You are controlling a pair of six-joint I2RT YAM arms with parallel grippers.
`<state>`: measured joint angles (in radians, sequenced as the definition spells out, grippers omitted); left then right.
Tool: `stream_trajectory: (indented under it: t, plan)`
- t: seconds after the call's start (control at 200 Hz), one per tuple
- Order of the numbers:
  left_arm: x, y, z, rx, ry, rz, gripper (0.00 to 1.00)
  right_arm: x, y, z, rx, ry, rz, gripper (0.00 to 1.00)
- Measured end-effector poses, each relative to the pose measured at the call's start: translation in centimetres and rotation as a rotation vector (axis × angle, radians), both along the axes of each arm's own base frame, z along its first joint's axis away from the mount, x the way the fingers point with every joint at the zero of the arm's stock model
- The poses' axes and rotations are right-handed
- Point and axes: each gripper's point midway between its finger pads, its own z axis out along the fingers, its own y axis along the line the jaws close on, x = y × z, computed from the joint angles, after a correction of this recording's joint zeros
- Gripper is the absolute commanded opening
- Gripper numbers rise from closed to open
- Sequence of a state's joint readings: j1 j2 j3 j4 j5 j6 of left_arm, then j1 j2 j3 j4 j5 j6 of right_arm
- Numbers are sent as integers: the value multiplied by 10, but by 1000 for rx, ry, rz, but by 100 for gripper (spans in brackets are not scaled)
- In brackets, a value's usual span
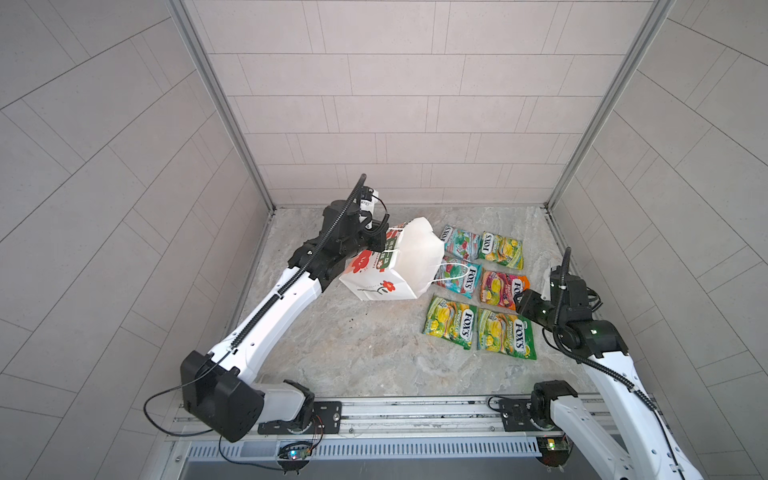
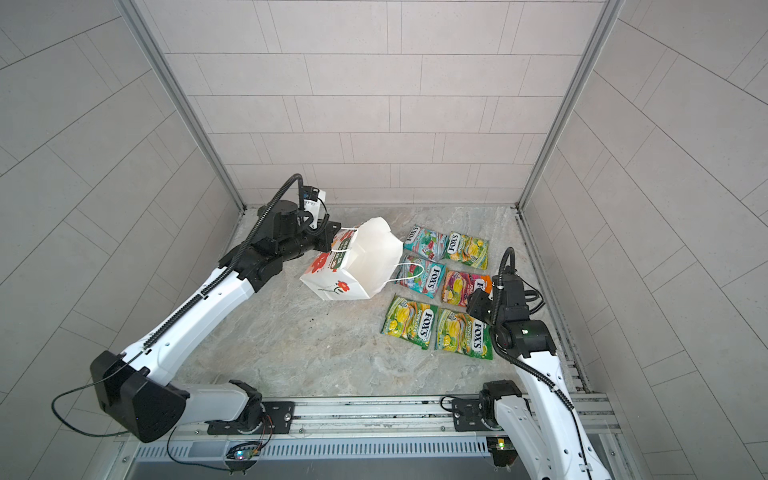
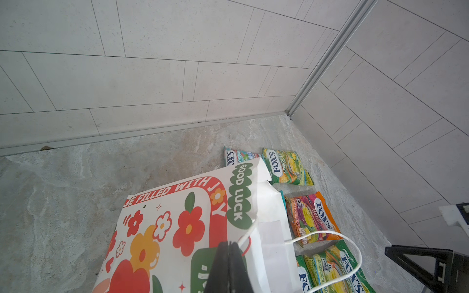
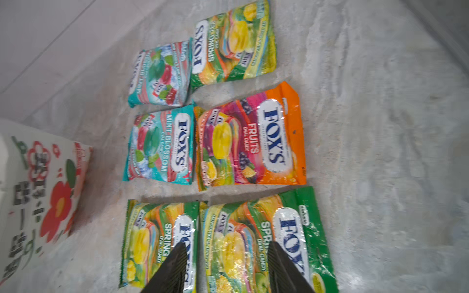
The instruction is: Take the snacks out of the paper bag
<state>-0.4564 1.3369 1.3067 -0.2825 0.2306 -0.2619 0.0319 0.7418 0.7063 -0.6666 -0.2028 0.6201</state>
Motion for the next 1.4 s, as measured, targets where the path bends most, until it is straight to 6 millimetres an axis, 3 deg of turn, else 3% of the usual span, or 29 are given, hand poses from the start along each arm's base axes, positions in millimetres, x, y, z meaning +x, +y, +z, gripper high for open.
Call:
stream_trajectory:
  t: [0.205, 0.39, 0.681, 0.741, 0.871, 1.041, 1.161, 1.401]
  plan:
    - [0, -1, 0, -2, 1, -4, 0, 26, 54, 17, 318, -105, 154, 52]
    - [-1, -1, 0, -3, 2, -8, 0, 44, 84, 33, 545, -182, 223, 54]
    - [-1, -1, 0, -4, 2, -9, 0, 62, 124, 60, 627, -215, 339, 54]
    - [-1, -1, 0, -4, 2, -8, 0, 66, 128, 63, 621, -219, 346, 52]
    - [-1, -1, 0, -3, 2, -8, 0, 72, 131, 59, 588, -197, 334, 35]
    - [-1, -1, 0, -3, 2, -8, 0, 73, 131, 55, 561, -173, 320, 0]
    - [-1, -1, 1, -4, 1, -8, 0, 73, 128, 68, 534, -196, 308, 0]
    - [-4, 0, 8, -12, -16, -10, 0, 72, 119, 132, 464, -332, 321, 0]
